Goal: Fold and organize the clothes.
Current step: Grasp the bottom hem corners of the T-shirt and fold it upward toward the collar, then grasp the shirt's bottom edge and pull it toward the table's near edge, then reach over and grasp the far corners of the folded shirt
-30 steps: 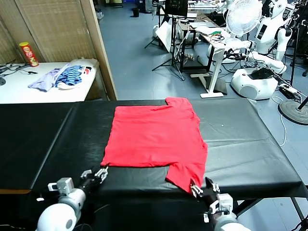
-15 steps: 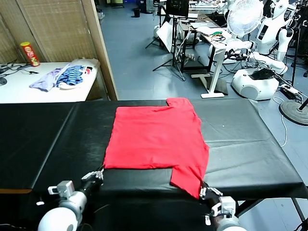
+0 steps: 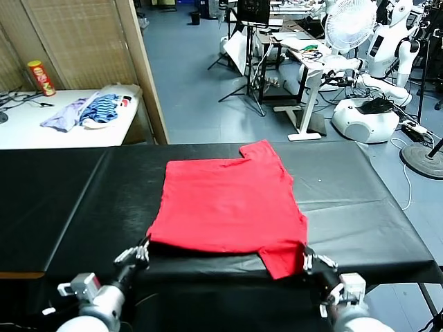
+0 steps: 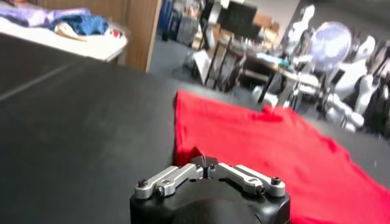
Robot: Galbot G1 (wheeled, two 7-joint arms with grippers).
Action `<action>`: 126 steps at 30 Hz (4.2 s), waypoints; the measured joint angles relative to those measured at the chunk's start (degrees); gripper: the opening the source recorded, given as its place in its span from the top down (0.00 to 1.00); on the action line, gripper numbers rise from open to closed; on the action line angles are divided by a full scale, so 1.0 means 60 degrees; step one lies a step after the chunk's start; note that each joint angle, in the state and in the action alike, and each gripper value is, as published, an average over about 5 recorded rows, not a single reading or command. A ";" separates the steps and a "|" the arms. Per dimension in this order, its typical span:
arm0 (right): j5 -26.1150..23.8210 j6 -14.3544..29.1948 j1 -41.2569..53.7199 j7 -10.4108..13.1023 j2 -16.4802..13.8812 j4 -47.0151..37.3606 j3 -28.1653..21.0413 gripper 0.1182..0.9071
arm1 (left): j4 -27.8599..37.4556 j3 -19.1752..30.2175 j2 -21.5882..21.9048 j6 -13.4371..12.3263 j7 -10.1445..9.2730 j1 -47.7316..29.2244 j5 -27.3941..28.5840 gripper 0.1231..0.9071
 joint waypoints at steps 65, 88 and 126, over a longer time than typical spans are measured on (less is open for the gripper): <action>0.0399 -0.0483 -0.0810 -0.0434 -0.0513 -0.0086 -0.0267 0.99 | 0.1913 0.0293 -0.0141 0.0197 0.0105 -0.0915 0.1989 1.00; 0.0965 -0.1184 -0.2147 -0.0223 -0.0918 0.1469 -0.0029 0.18 | -0.0050 -0.0952 -0.0231 0.0801 -0.0142 0.1620 0.2621 0.36; 0.1123 -0.1371 0.9038 -0.0226 0.1616 -0.9640 -0.3575 0.14 | 0.7884 0.2243 0.1540 0.3925 0.0441 -0.8675 -0.0702 0.14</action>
